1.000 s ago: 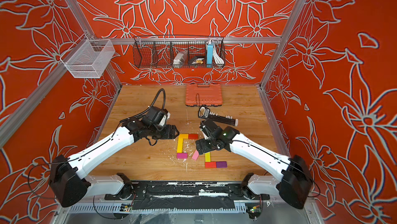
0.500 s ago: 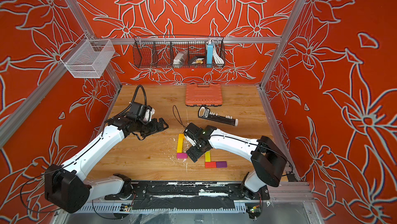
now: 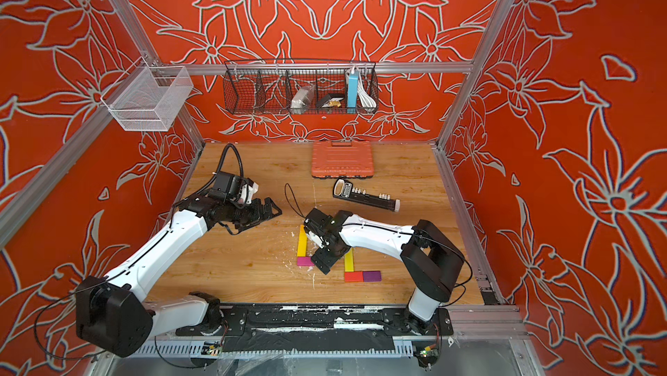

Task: Assemble the letter c with building blocks
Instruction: Assemble the building block at the center of the board.

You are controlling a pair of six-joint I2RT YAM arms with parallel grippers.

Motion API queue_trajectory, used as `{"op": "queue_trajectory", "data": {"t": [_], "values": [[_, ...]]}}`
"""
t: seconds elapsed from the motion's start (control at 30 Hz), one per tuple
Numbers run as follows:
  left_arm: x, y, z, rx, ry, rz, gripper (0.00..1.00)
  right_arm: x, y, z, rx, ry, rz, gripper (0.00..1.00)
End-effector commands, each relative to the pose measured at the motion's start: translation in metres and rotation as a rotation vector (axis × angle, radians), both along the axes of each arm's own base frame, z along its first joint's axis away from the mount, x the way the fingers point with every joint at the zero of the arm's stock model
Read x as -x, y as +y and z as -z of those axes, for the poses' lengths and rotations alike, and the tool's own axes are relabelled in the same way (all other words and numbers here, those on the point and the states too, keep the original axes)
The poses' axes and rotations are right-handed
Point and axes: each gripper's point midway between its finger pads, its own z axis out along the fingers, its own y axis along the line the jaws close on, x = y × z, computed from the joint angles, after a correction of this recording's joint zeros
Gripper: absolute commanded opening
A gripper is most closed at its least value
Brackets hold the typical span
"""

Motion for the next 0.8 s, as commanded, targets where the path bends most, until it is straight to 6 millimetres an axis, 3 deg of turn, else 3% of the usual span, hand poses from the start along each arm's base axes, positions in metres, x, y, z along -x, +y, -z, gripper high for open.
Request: {"op": "queue_trajectory", "data": {"t": [0.0,0.77], "values": [[-0.001,-0.002,0.003,0.023,0.006,0.012,0.98,0.000,0.005,0.001,0.011,0.002,-0.022,0.91],[-0.003,-0.004,0.008,0.060,0.024,0.011,0.98,-0.006,0.005,0.017,0.060,0.000,-0.041,0.88]]}}
